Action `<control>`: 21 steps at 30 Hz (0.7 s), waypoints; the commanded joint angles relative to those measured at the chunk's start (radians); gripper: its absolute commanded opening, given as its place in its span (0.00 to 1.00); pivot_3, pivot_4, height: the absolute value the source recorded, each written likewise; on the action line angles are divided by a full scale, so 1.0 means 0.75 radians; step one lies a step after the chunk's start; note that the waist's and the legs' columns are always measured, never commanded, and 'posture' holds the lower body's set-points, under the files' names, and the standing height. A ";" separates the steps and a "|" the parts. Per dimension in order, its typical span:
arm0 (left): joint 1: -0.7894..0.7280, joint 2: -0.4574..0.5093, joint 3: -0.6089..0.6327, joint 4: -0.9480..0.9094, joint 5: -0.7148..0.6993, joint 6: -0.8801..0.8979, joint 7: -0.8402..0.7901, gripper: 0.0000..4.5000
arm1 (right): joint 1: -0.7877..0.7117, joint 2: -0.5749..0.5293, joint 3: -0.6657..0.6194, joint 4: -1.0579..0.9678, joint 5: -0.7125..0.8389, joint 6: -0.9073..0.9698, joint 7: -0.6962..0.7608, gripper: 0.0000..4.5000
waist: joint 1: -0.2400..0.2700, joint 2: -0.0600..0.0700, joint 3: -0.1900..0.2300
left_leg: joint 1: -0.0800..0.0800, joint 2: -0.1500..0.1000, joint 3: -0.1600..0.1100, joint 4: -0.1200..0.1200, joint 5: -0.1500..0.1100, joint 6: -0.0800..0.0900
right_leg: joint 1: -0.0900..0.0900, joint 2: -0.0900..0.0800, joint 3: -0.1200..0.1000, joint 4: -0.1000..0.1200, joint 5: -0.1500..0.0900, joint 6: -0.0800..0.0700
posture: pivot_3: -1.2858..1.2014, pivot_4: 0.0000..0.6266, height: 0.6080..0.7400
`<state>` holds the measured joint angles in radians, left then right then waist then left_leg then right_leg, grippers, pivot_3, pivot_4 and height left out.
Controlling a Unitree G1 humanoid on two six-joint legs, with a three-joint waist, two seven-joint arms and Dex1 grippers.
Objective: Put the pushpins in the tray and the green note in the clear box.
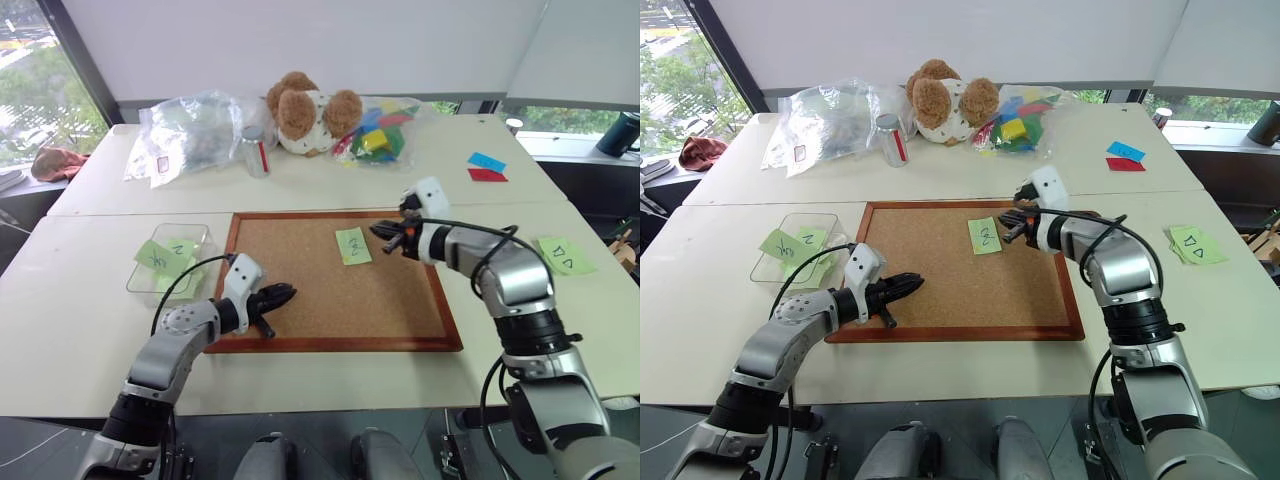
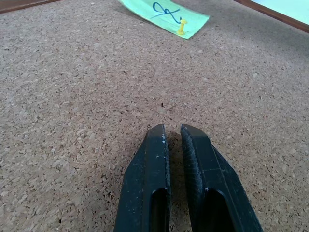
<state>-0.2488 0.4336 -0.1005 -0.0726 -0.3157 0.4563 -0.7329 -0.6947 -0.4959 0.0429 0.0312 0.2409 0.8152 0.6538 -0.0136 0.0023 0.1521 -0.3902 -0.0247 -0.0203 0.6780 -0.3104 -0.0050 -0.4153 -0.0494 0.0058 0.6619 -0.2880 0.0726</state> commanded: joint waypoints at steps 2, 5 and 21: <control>0.032 0.015 -0.015 0.028 0.011 0.051 -0.006 0.10 | -0.033 -0.071 -0.116 -0.035 0.019 0.012 -0.029 0.01 | 0.001 0.000 0.000 | 0.000 0.000 0.000 0.000 0.000 0.000 | 0.000 0.000 0.000 0.000 0.000 0.000 | 0.52 0.24 1.00; 0.026 0.012 -0.015 0.034 0.011 0.049 -0.008 0.10 | -0.035 -0.135 -0.171 0.070 -0.012 -0.037 -0.067 0.01 | 0.001 0.000 0.000 | 0.000 0.000 0.000 0.000 0.000 0.000 | 0.000 0.000 0.000 0.000 0.000 0.000 | 0.52 0.24 1.00; 0.012 0.009 -0.011 0.046 0.015 0.041 -0.020 0.10 | -0.101 -0.202 -0.192 0.723 -0.133 -0.375 -0.109 0.01 | 0.001 0.000 0.000 | 0.000 0.000 0.001 0.000 0.000 0.000 | 0.001 0.000 0.000 -0.001 0.000 0.000 | 0.52 0.24 1.00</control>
<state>-0.2592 0.4334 -0.0977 -0.0591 -0.3156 0.4584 -0.7483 -0.7436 -0.6488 -0.1001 0.5549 0.1489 0.5675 0.5688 -0.0132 0.0024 0.1521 -0.3902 -0.0248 -0.0197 0.6780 -0.3104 -0.0049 -0.4143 -0.0496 0.0057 0.6611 -0.2880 0.0726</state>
